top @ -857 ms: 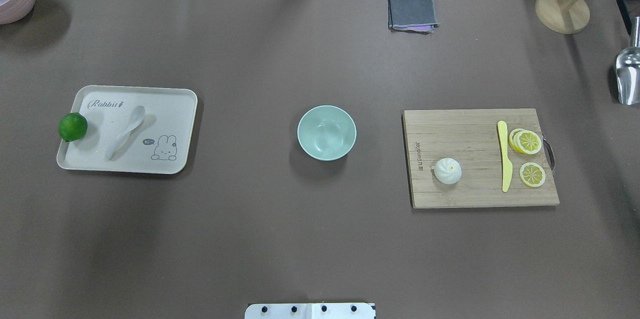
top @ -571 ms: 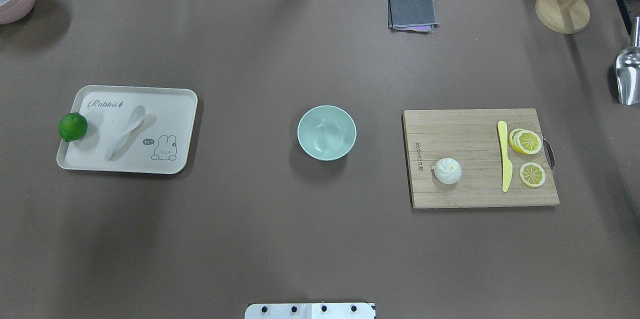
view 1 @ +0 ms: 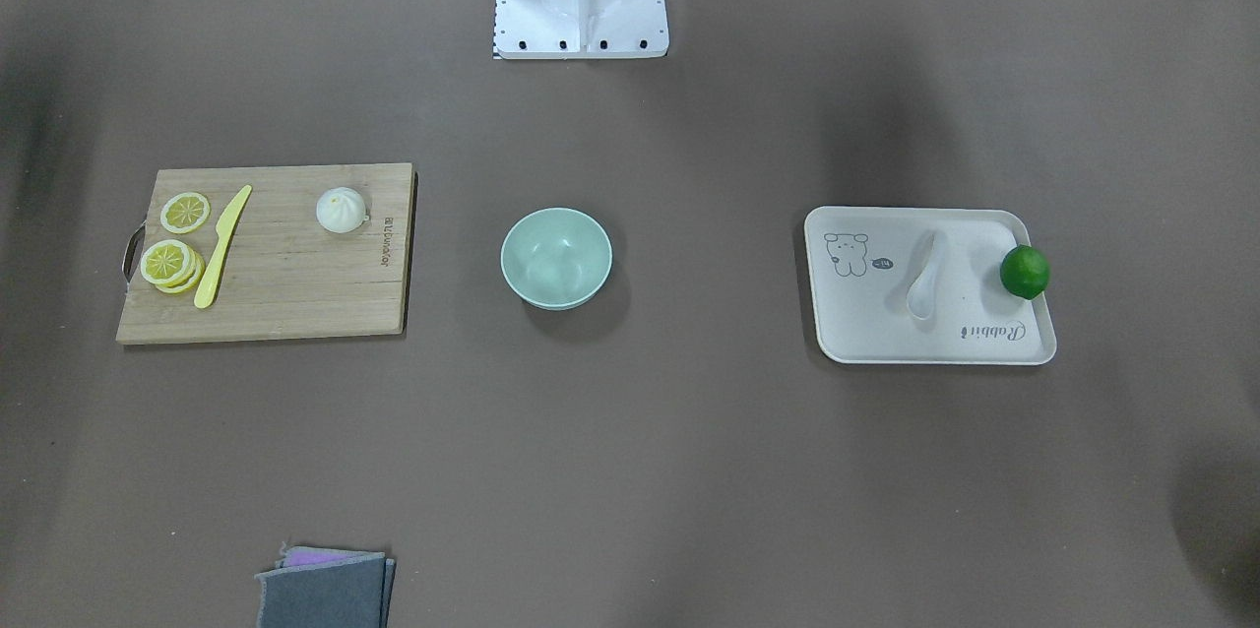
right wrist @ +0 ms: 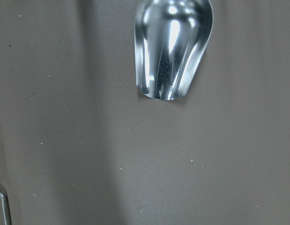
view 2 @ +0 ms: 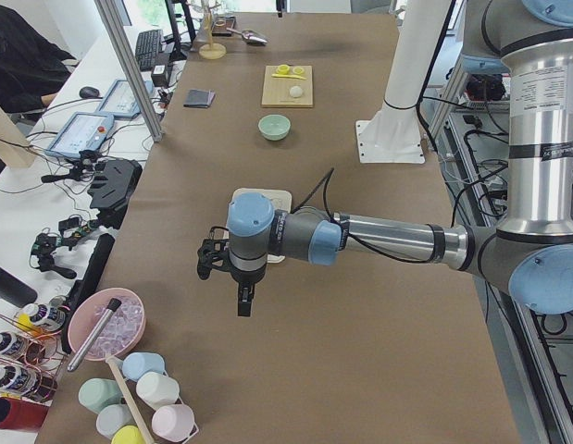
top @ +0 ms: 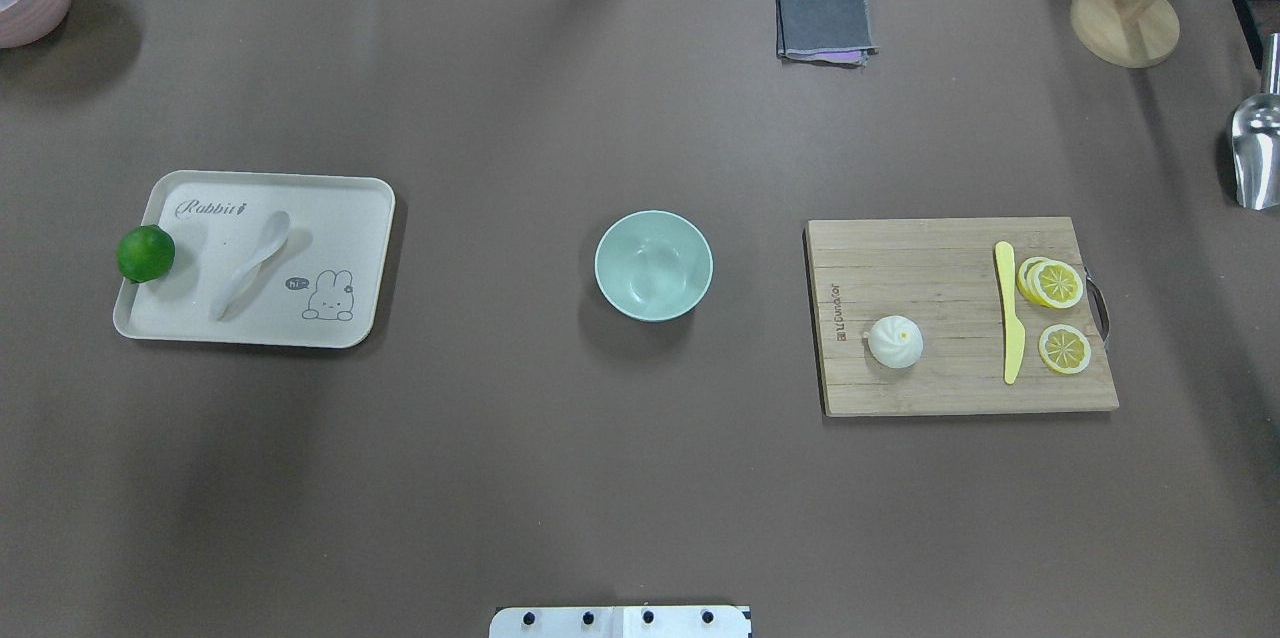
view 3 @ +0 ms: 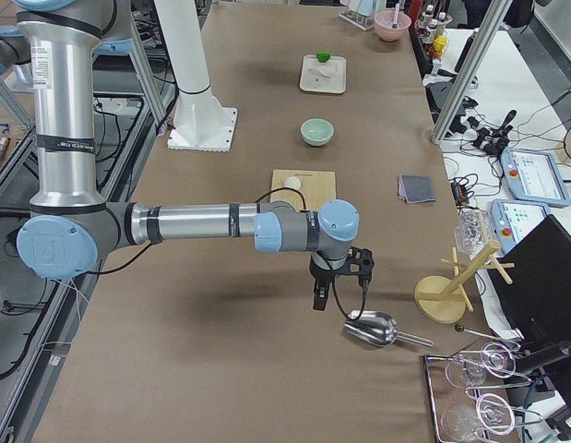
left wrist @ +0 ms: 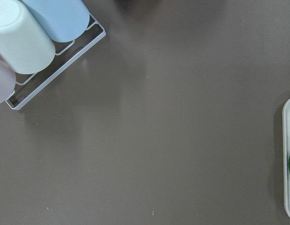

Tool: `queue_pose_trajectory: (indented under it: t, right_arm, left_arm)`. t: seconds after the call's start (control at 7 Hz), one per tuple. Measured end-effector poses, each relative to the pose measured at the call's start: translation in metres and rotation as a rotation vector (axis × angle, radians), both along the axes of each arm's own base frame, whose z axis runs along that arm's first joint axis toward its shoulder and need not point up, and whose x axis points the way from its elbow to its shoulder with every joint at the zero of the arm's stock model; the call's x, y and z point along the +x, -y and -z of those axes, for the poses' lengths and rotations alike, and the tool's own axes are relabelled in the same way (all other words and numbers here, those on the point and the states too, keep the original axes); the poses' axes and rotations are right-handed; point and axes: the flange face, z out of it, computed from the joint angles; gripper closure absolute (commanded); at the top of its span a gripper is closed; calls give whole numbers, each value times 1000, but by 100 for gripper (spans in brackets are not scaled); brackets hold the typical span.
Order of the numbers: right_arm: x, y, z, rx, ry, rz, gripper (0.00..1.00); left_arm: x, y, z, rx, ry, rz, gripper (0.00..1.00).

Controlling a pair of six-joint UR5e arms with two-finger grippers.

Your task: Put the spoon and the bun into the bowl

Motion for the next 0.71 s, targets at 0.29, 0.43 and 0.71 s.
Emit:
queue_pose_trajectory:
  t: [0.29, 0.43, 0.71]
  right_arm:
    - [2, 1, 2, 2, -1, -5, 0]
    - [2, 1, 2, 3, -2, -5, 0]
    - [3, 0, 2, 3, 0, -6, 0]
  left_arm:
    - [0, 0, 0, -1, -1, 0, 2]
    - [0, 0, 1, 3, -2, -1, 2]
    - [0, 1, 4, 9, -3, -1, 2]
